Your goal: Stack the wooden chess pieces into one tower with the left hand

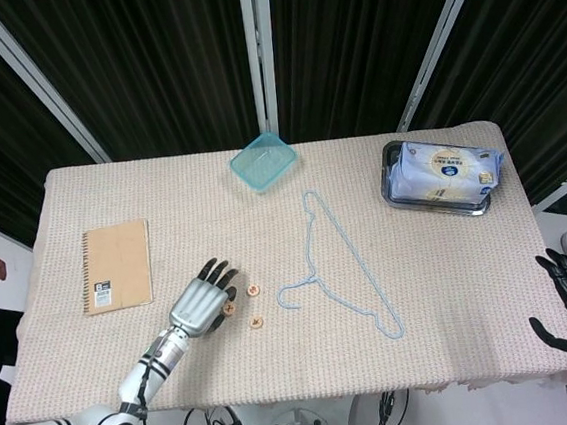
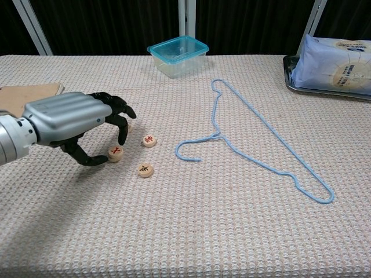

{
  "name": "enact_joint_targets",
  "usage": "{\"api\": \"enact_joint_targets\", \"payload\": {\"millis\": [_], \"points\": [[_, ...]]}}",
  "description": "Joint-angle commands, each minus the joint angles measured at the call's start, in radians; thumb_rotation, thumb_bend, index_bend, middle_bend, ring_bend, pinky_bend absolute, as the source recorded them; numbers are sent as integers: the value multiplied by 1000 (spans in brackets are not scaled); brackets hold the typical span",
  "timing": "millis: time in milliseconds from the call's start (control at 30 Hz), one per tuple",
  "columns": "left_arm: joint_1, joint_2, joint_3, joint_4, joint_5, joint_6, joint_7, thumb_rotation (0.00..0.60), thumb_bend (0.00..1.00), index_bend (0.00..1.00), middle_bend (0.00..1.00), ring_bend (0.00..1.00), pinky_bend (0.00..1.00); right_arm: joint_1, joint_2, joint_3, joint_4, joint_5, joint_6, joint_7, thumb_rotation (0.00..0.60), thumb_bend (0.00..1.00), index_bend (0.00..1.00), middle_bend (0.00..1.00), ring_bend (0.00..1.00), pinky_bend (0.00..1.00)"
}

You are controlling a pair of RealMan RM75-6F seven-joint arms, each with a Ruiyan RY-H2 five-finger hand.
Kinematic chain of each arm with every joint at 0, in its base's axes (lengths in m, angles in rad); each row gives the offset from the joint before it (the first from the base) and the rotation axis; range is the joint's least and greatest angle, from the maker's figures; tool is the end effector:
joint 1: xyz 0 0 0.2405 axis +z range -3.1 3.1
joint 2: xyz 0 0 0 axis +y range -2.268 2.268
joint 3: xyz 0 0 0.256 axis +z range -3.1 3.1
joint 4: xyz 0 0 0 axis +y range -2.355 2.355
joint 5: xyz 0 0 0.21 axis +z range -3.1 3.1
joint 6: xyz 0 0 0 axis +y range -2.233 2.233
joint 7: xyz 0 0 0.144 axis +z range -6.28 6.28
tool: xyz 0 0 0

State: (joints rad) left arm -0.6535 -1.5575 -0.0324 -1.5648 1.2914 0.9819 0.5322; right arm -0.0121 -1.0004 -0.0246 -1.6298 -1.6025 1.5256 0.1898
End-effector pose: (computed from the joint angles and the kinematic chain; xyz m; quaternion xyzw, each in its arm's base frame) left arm -0.1582 0.2779 -0.0415 -0.8261 -0.2826 -0.3132 0.3736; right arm -0.3210 -0.1346 0.1848 0.5907 -0.4346 0.3919 0.5555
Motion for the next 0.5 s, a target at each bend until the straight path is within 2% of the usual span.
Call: {"api": "enact_joint_targets", "payload": {"millis": [33,500], "points": [[1,0,2,-3,3,5,0,600,306,400,97,0,0,0,0,0,0,2,-1,0,600,256,0,0,0,0],[-2,8,21,-33,35,9,6,600,307,396,64,0,0,-1,1,0,-1,2,-1,1,600,256,0,0,0,0]]}}
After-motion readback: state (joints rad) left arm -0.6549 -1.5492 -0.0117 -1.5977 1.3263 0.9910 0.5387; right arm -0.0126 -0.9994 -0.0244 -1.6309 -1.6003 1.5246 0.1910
